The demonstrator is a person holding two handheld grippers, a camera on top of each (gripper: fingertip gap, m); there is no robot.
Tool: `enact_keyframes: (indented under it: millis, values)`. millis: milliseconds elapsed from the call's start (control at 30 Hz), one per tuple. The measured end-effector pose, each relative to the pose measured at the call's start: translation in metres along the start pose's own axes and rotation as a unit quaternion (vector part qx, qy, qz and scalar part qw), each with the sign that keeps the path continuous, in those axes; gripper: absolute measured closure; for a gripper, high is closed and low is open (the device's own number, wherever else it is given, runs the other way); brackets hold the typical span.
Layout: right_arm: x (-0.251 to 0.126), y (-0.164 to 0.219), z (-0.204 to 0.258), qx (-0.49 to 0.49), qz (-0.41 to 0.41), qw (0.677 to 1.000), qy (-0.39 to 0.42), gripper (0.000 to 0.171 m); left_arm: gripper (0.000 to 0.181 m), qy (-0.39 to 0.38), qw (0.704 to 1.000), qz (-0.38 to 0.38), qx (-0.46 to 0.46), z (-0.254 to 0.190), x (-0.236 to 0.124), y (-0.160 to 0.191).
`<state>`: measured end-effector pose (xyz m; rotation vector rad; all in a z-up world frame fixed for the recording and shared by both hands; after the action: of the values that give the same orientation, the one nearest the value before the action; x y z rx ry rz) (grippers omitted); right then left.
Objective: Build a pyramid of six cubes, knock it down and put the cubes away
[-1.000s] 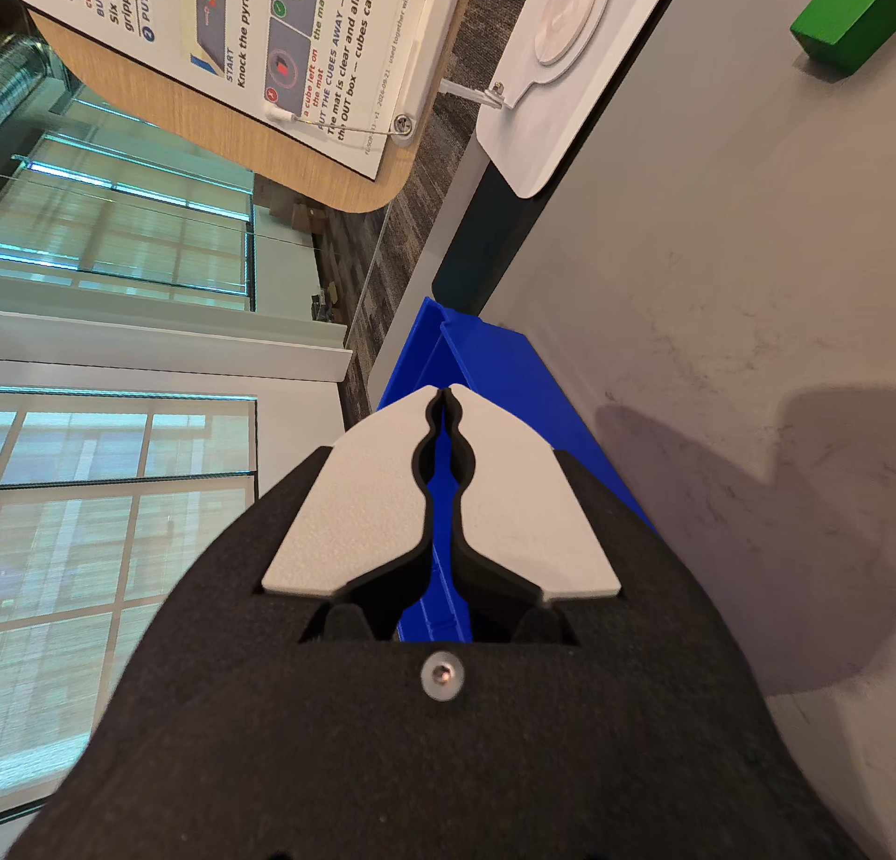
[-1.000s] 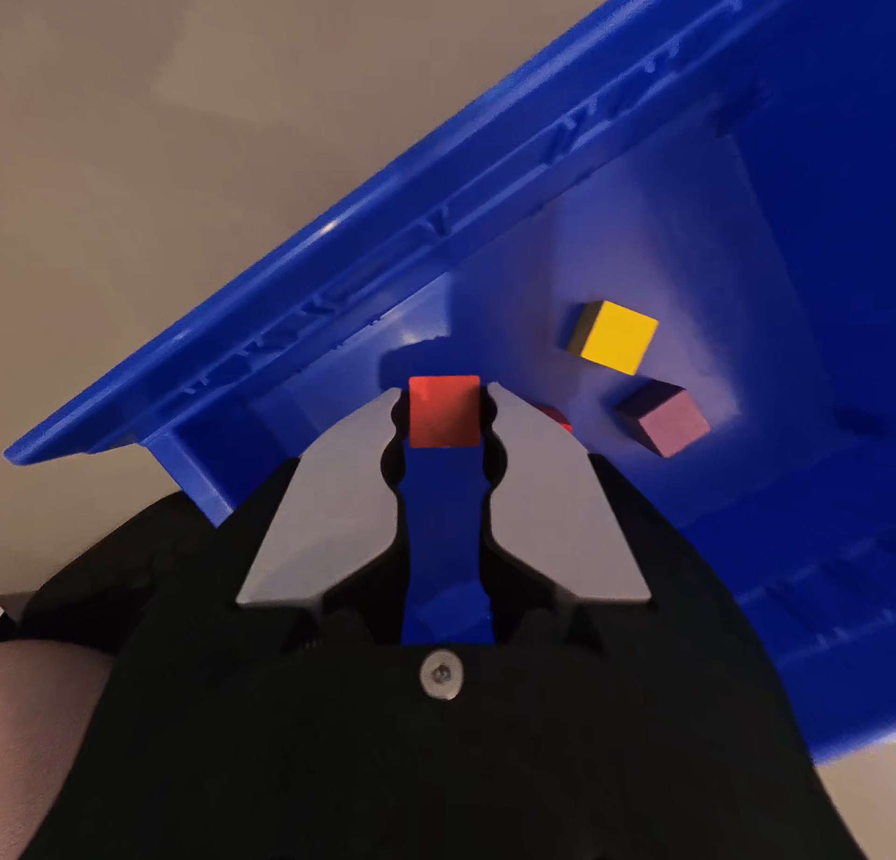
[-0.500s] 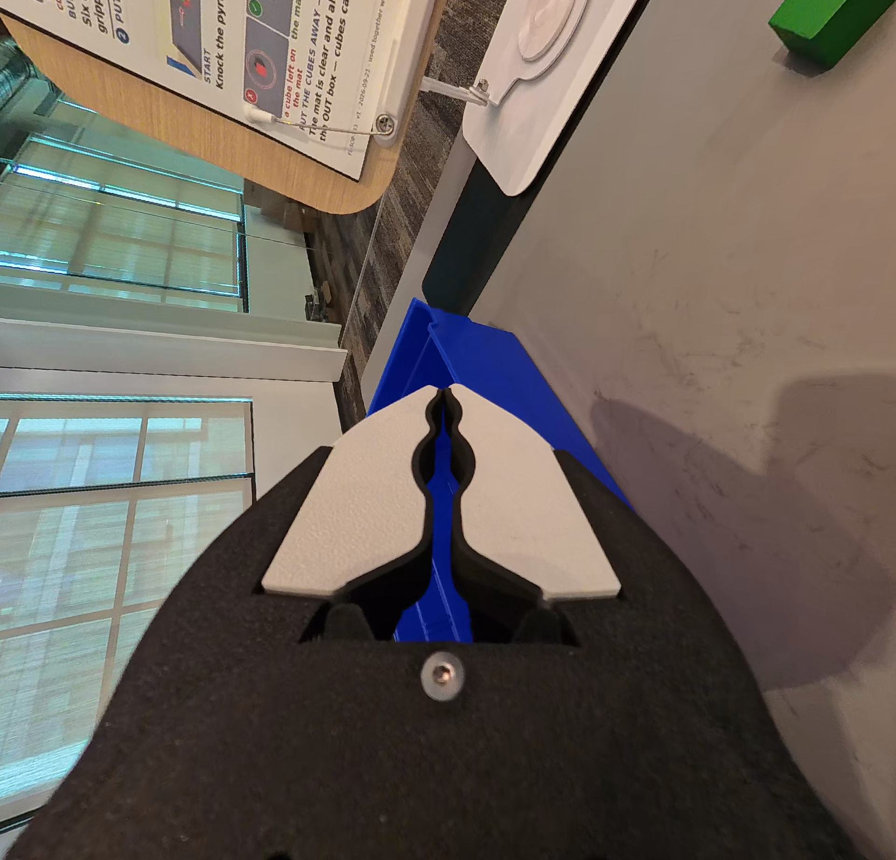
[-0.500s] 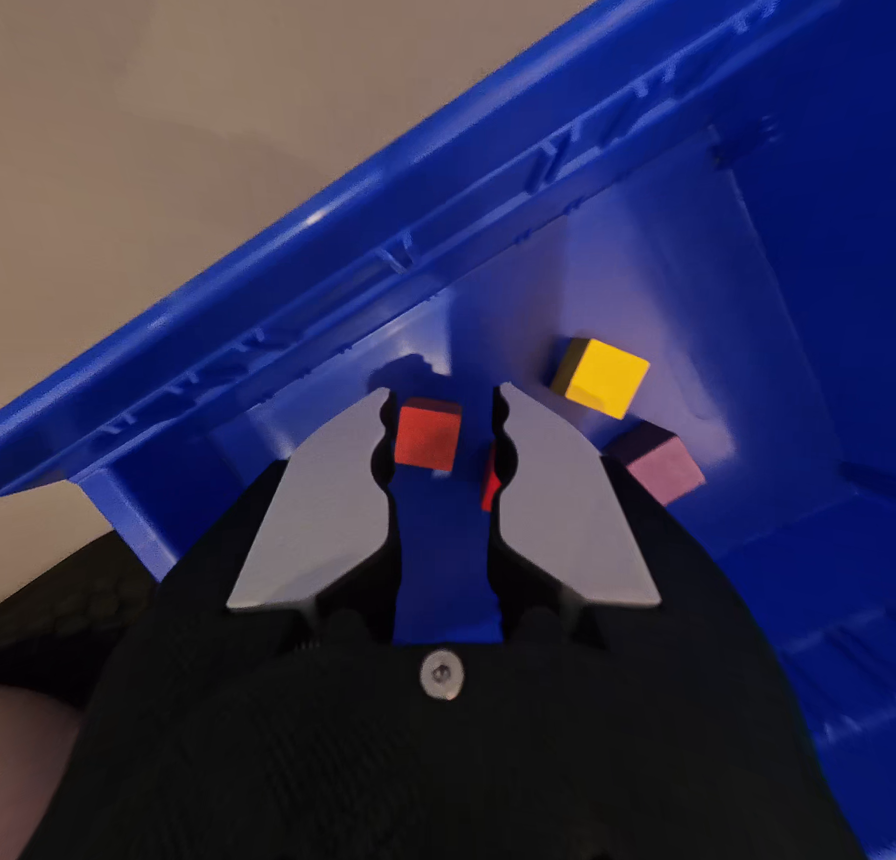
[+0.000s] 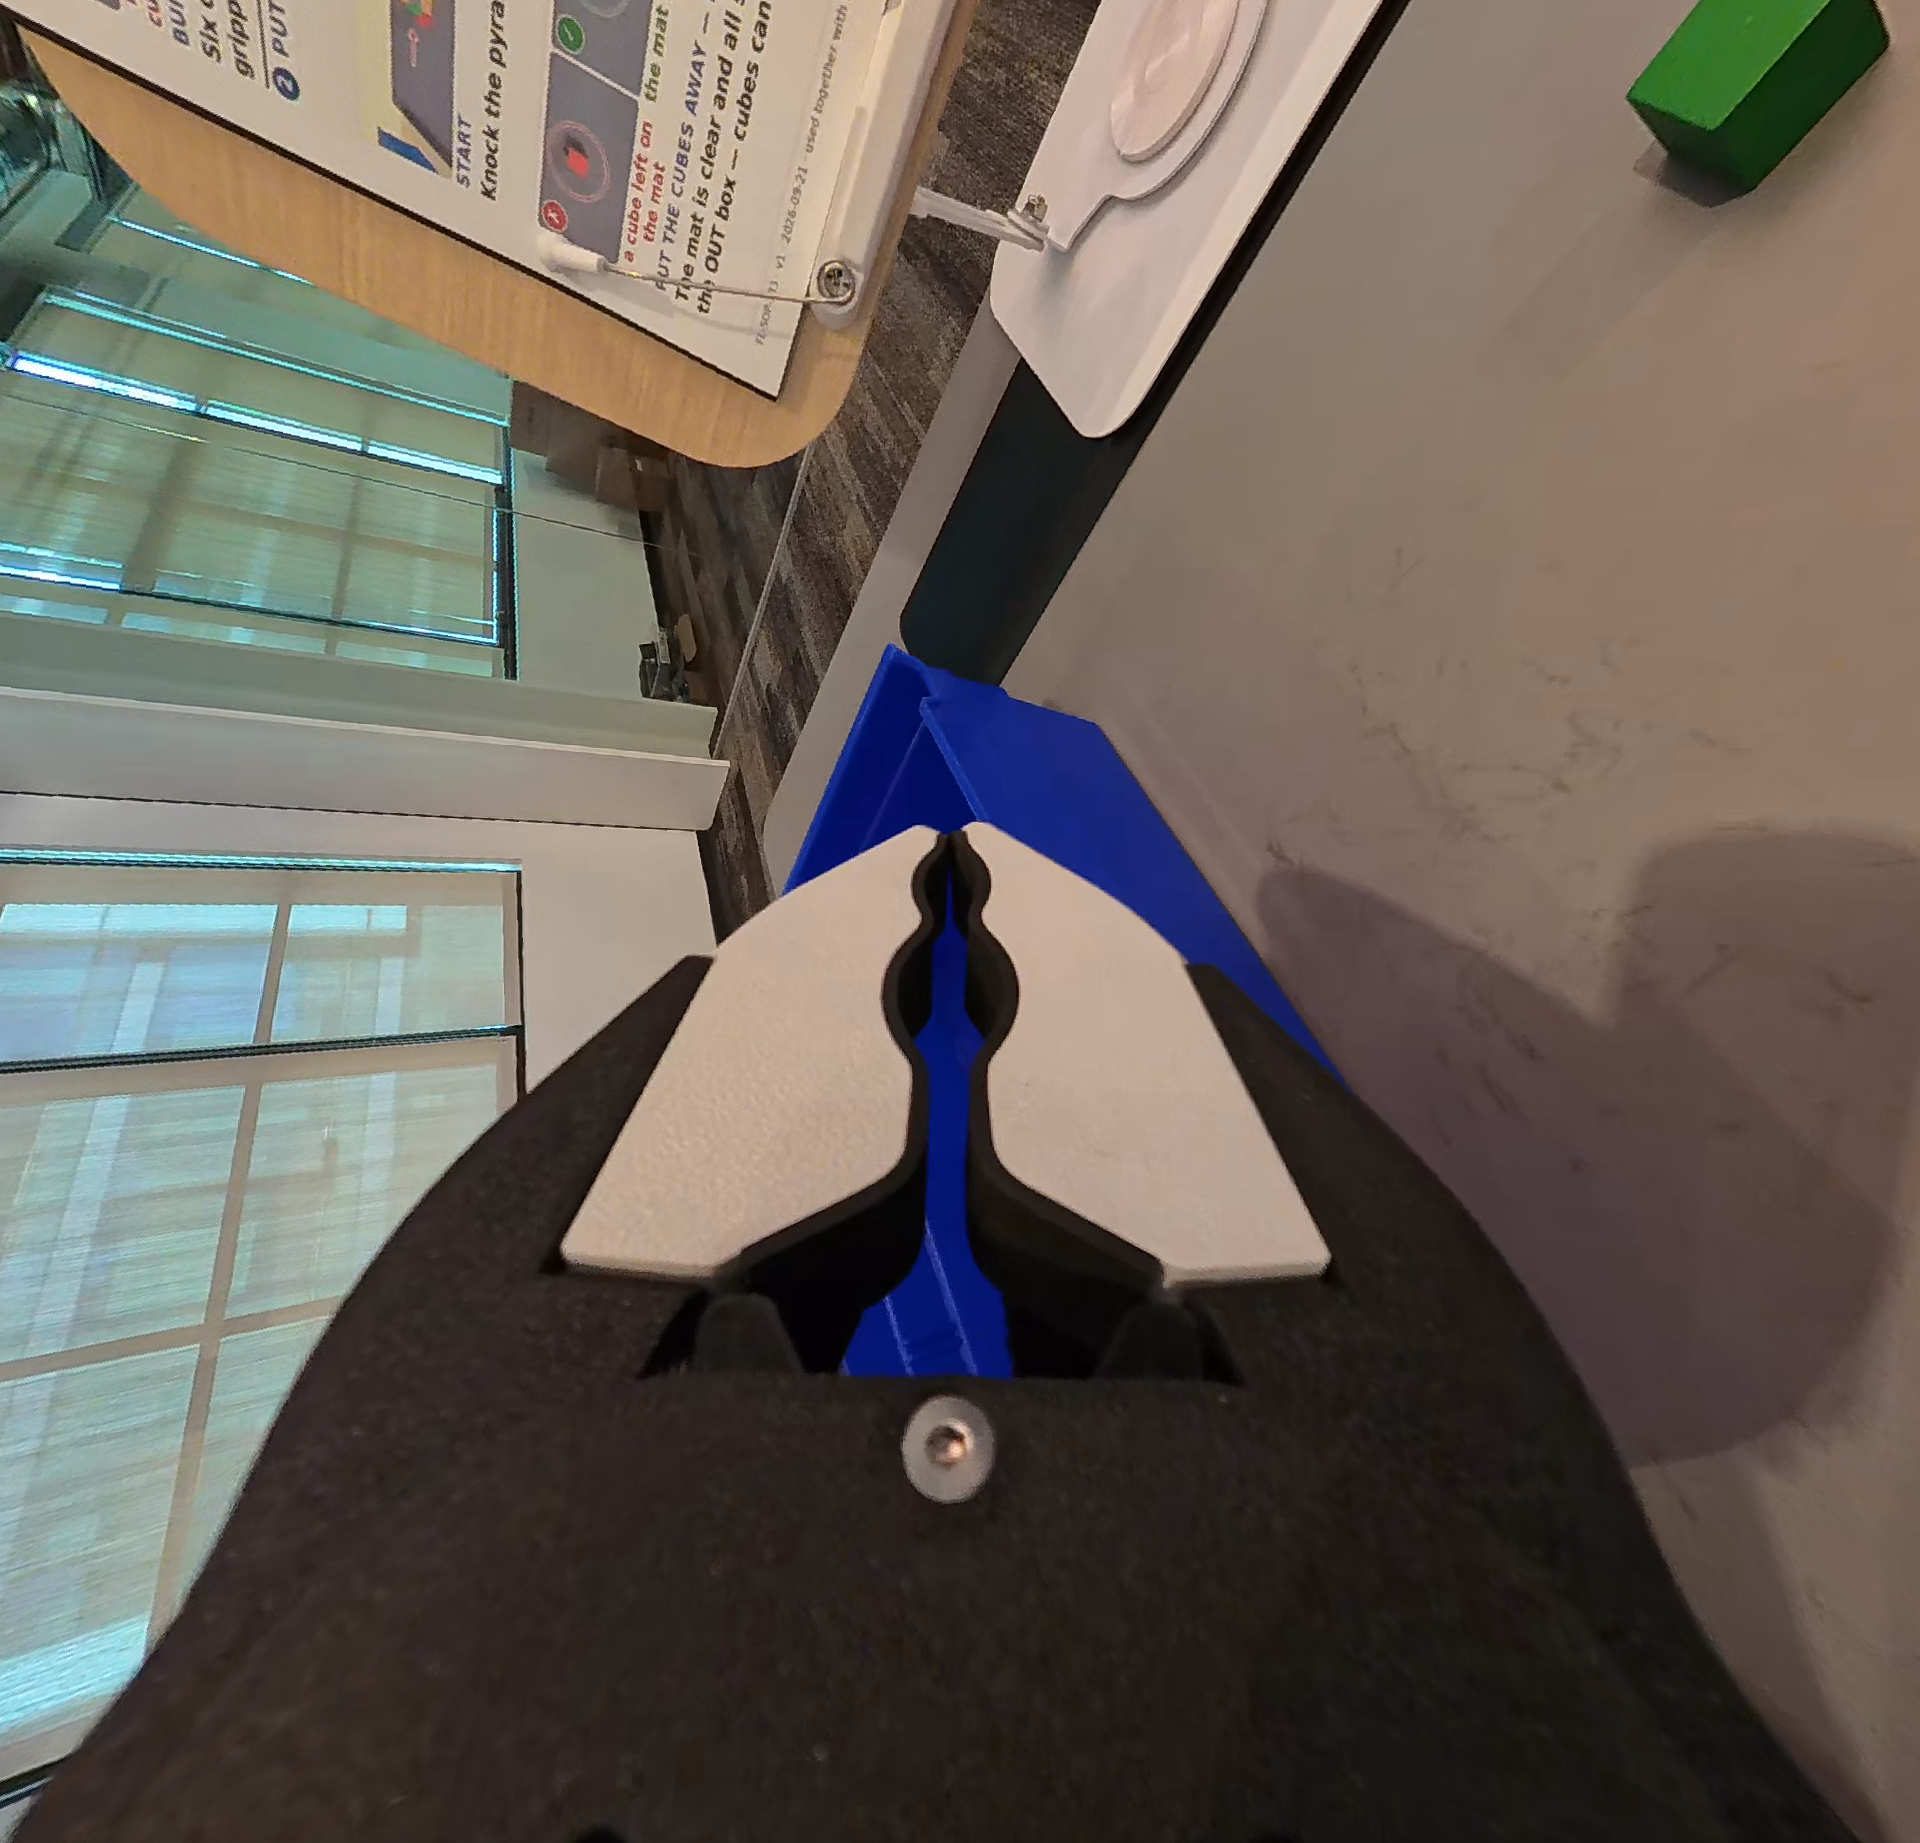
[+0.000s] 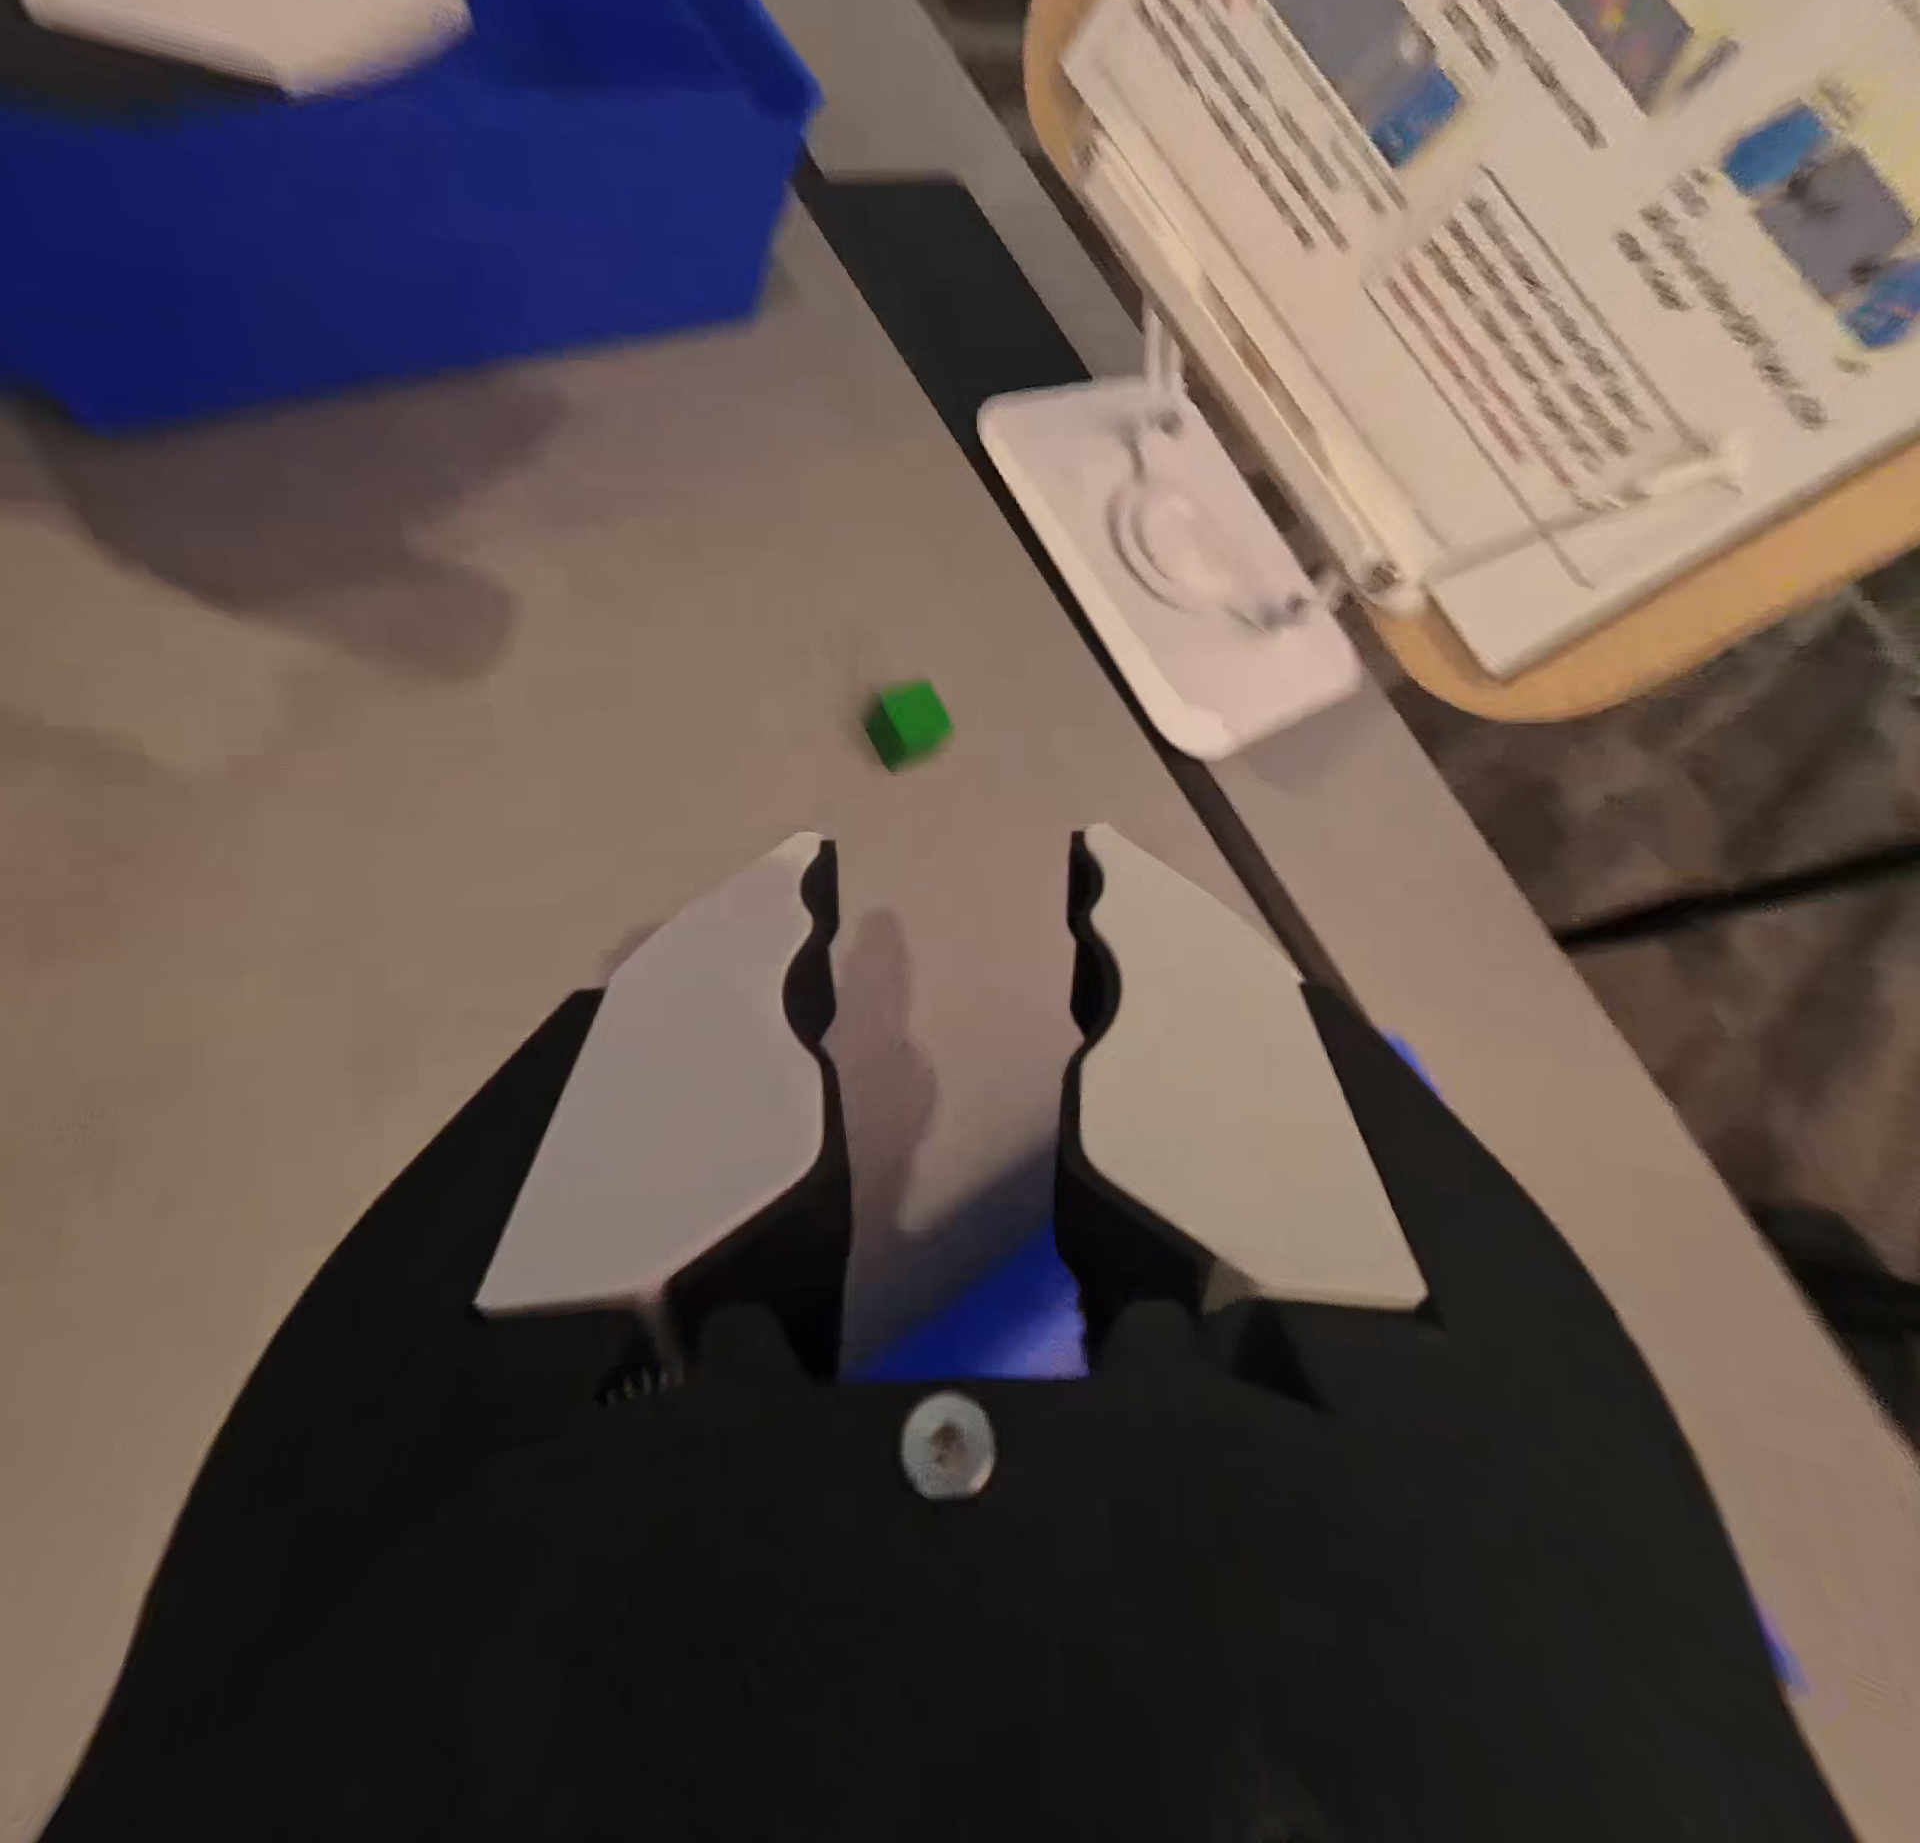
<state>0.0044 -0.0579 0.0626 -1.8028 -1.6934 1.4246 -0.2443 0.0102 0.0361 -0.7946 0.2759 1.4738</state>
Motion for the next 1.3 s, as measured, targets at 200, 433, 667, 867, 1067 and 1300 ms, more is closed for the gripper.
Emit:
enact_keyframes:
  millis: [200, 433, 667, 867, 1067, 1300]
  values:
    - [0.091, 0.014, 0.052, 0.084, 0.029, 0.996, 0.003, 0.119, 0.181, 0.022, 0.999, -0.03, -0.019, 0.001, -0.004, -0.002]
    - [0.15, 0.042, 0.072, 0.106, 0.099, 0.989, 0.008, 0.114, 0.175, 0.129, 0.965, -0.194, -0.124, 0.002, -0.02, -0.018]
    - [0.175, 0.049, 0.064, 0.182, 0.131, 0.974, 0.029, 0.114, 0.152, 0.225, 0.918, -0.26, -0.196, -0.005, -0.022, -0.03]
    - [0.189, 0.037, 0.064, 0.266, 0.158, 0.949, 0.058, 0.113, 0.13, 0.214, 0.924, -0.243, -0.205, -0.012, -0.016, -0.036]
    - [0.204, 0.038, 0.062, 0.271, 0.236, 0.93, 0.076, 0.115, 0.129, 0.196, 0.93, -0.24, -0.197, -0.012, -0.019, -0.036]
    - [0.211, 0.04, 0.06, 0.259, 0.279, 0.922, 0.07, 0.139, 0.13, 0.201, 0.928, -0.249, -0.191, -0.011, -0.027, -0.037]
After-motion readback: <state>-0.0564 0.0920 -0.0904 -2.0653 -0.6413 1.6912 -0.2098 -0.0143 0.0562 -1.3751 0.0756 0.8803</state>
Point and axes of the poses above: each gripper's, where its closed fingertips meet, x out along the fingers, y out of its underside, z = x × y across the jaws, the point moved 8 cm from there along -x, back along the fingers, and after that the axes turned 14 degrees about y, right-handed, at the moved point
